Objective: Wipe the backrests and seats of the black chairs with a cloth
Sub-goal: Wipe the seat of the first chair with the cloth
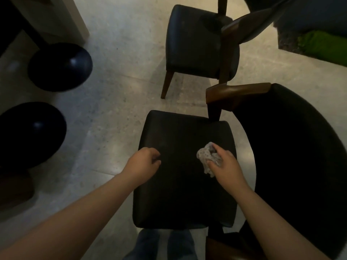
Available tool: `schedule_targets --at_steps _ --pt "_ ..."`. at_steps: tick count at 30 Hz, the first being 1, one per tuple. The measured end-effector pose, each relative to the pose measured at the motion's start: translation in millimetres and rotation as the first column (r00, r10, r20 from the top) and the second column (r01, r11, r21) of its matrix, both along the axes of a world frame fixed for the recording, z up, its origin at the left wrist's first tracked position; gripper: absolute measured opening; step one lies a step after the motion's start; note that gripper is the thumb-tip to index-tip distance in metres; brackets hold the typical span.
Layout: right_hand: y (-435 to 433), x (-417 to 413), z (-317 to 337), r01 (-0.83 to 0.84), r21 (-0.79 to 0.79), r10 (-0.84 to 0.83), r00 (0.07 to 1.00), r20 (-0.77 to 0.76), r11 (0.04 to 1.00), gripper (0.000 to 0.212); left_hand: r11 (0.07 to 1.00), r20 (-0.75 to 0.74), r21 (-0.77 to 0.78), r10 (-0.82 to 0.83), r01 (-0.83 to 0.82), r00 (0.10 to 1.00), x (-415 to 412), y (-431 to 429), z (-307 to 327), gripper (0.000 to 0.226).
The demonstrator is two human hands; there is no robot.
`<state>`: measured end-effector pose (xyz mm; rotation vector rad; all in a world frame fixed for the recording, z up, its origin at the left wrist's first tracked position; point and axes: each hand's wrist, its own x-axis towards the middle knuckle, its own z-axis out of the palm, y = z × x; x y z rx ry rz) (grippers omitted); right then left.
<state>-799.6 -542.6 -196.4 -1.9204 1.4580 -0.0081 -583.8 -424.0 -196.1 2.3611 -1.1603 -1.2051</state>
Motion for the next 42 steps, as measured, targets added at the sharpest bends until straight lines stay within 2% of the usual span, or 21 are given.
schedule_targets --at_steps 5,11,16,19,22,25,33,37,38,42 --pt "-38 -13 -44 -0.025 -0.005 0.025 0.998 -0.058 1.000 0.043 0.998 0.031 0.058 -0.016 0.015 0.999 -10 -22 -45 0.048" --pt "-75 -26 -90 -0.013 -0.059 0.012 1.000 -0.016 0.998 0.033 0.980 0.140 0.106 -0.183 0.169 0.973 -21 -53 -97 0.065" --pt "-99 -27 -126 0.076 -0.145 -0.073 0.997 0.030 0.987 0.030 0.921 0.216 0.215 -0.370 0.325 0.904 -33 -76 -140 0.100" --pt "-117 -28 -148 0.125 -0.225 -0.120 0.992 0.036 0.966 0.031 0.911 0.224 0.262 -0.379 0.319 0.898 -31 -89 -162 0.128" --pt "-137 -27 -168 0.128 -0.299 -0.119 0.992 0.047 0.946 0.029 0.905 0.214 0.315 -0.362 0.287 0.907 -30 -100 -181 0.143" --pt "-153 -23 -182 0.146 -0.340 -0.139 0.989 0.044 0.929 0.026 0.895 0.250 0.351 -0.371 0.273 0.894 -36 -99 -195 0.142" --pt "-193 -7 -211 0.195 -0.407 -0.198 0.980 0.035 0.892 0.042 0.893 0.293 0.368 -0.377 0.261 0.878 -40 -100 -207 0.141" --pt "-203 -4 -237 -0.038 -0.356 -0.030 0.983 -0.183 0.934 0.044 0.886 0.296 0.384 -0.383 0.258 0.875 -41 -101 -209 0.142" --pt "-203 -3 -240 -0.035 -0.352 -0.037 0.980 -0.194 0.935 0.044 0.886 0.297 0.385 -0.383 0.258 0.875 -41 -101 -210 0.142" --pt "-180 -10 -236 0.016 -0.348 -0.050 0.995 -0.089 0.938 0.041 0.883 0.292 0.390 -0.389 0.263 0.874 -41 -101 -210 0.143"
